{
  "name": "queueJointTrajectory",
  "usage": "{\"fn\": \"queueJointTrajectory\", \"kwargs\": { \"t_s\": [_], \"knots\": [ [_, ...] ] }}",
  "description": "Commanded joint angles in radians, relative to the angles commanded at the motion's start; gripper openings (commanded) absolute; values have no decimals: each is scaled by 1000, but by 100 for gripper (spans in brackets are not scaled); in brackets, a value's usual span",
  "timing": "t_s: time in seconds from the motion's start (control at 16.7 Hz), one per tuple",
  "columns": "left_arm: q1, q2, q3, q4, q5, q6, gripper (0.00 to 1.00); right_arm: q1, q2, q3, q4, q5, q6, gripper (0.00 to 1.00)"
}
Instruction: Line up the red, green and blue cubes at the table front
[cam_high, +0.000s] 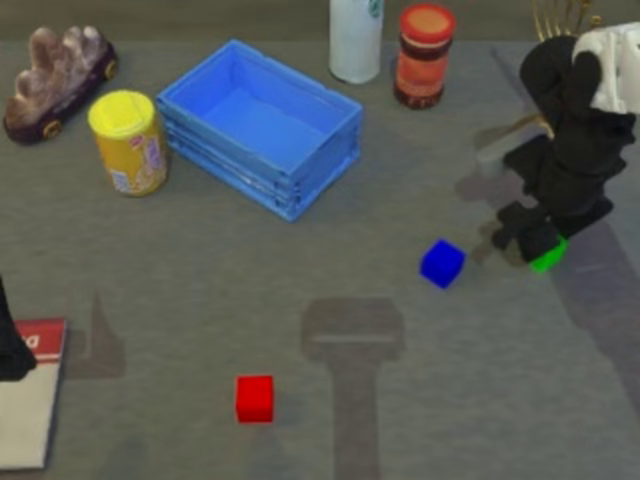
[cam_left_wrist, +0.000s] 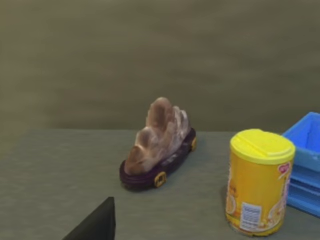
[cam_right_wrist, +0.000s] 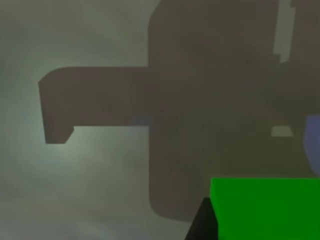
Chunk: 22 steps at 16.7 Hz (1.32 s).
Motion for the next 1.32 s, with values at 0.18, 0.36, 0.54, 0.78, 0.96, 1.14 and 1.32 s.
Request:
{"fn": "queueJointTrajectory", "kwargs": {
  "t_s": [0.18,0.36,0.54,0.78,0.96,1.14,1.32],
  "knots": [
    [0,0,0,0,0,0,100,4,-12,34,-41,-1,-3,0],
    [0,0,0,0,0,0,100,6,-45,103,-158,-1,-2,0],
    [0,0,0,0,0,0,100,9,-76,155,-234,-1,-2,0],
    [0,0,0,0,0,0,100,3,-76,156,-235,-1,-1,0],
    [0,0,0,0,0,0,100,27,-78,155,-237,-1,34,0],
    [0,0,0,0,0,0,100,101,-89,144,-239,1,162,0],
    [0,0,0,0,0,0,100,208,-113,115,-242,4,365,0]
  ]
}}
